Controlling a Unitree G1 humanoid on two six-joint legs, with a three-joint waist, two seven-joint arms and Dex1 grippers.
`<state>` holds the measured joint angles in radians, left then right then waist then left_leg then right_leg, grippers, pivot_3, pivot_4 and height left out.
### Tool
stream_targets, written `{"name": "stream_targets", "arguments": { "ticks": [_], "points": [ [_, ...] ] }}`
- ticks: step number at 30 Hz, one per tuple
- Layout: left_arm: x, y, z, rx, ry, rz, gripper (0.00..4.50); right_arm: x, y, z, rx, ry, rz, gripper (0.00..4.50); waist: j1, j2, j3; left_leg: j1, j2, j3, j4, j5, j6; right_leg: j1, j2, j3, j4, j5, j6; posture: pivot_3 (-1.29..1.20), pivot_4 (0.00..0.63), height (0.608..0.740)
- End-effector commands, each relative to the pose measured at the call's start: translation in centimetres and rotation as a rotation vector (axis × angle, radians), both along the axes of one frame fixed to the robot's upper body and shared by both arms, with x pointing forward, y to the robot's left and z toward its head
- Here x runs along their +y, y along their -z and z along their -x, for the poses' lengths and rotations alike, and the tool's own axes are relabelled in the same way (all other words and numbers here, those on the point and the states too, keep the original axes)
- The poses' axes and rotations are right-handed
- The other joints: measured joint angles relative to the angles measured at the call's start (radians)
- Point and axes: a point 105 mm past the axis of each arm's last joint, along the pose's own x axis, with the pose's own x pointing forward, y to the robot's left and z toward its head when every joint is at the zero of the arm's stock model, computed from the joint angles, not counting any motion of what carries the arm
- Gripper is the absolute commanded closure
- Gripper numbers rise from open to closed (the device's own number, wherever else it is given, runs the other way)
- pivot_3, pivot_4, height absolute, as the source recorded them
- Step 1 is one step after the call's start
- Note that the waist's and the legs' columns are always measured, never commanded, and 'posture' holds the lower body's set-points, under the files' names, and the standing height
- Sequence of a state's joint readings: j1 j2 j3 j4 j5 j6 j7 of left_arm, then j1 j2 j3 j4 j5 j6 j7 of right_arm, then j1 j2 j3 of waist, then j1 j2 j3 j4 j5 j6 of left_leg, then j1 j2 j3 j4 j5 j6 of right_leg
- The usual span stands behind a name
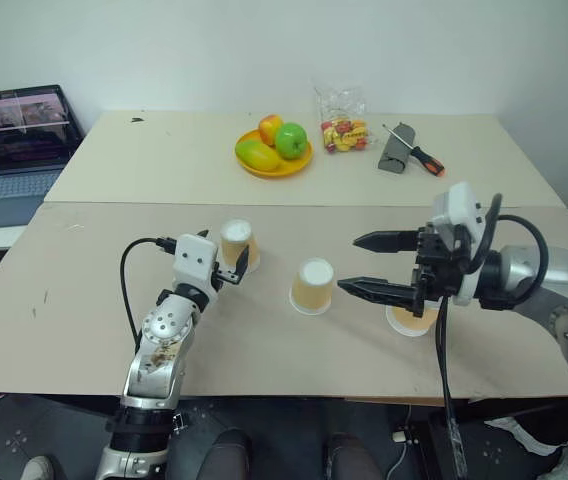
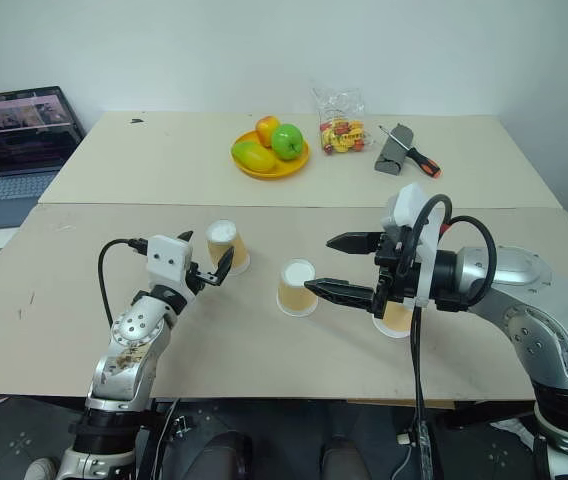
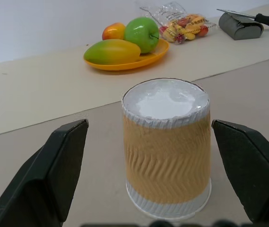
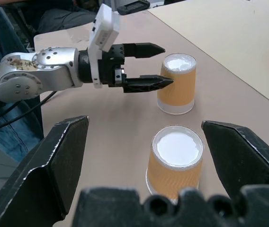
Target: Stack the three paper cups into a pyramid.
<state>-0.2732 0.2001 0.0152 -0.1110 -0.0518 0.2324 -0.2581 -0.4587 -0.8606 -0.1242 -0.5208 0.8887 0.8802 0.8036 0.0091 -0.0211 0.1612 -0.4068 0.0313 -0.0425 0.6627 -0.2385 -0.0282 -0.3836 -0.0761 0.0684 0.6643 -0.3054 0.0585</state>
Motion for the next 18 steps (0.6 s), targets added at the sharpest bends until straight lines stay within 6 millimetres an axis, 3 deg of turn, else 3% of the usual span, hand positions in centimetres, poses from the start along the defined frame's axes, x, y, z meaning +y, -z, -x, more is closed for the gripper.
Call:
{"name": "stream_targets", "arguments": {
  "ticks": [1,8,16,17,18],
  "points": [
    [-0.8,-1.1,-1.0,-0.018,0.058,0.07,0.05,0.0,-1.4,0.7,-0.053,-0.011,-0.009,0.0,0.0,0.0,0.0,0.0,0.0,0.0,0.0,0.0,0.0,0.0,0.0,0.0,0.0,0.0,0.0,0.0,0.15,0.74],
    [-1.7,-2.5,-3.3,-0.029,0.101,0.087,0.05,-0.1,-1.2,0.7,-0.047,0.004,-0.012,0.0,0.0,0.0,0.0,0.0,0.0,0.0,0.0,0.0,0.0,0.0,0.0,0.0,0.0,0.0,0.0,0.0,0.15,0.74],
    [-1.4,-2.6,-3.4,-0.03,0.115,0.064,0.05,-0.2,-1.3,0.9,-0.05,0.009,-0.011,0.0,-0.005,0.0,0.0,-0.001,0.0,0.0,0.0,0.0,0.0,-0.001,0.0,0.0,0.0,0.0,0.0,0.0,0.15,0.74],
    [-1.4,-2.6,-3.4,-0.032,0.119,0.06,0.56,-0.2,-1.4,0.9,-0.051,0.01,-0.011,0.0,-0.004,0.0,0.0,-0.001,0.0,0.0,0.0,0.0,0.0,-0.001,0.0,0.0,0.0,0.0,0.0,0.0,0.15,0.74],
    [-1.3,-2.7,-3.4,-0.036,0.117,0.056,0.76,-0.2,-1.3,0.9,-0.051,0.012,-0.011,0.0,-0.004,0.0,0.0,-0.001,0.0,0.0,0.0,0.0,0.0,-0.001,0.0,0.0,0.0,0.0,0.0,0.0,0.15,0.74]
  ]
}}
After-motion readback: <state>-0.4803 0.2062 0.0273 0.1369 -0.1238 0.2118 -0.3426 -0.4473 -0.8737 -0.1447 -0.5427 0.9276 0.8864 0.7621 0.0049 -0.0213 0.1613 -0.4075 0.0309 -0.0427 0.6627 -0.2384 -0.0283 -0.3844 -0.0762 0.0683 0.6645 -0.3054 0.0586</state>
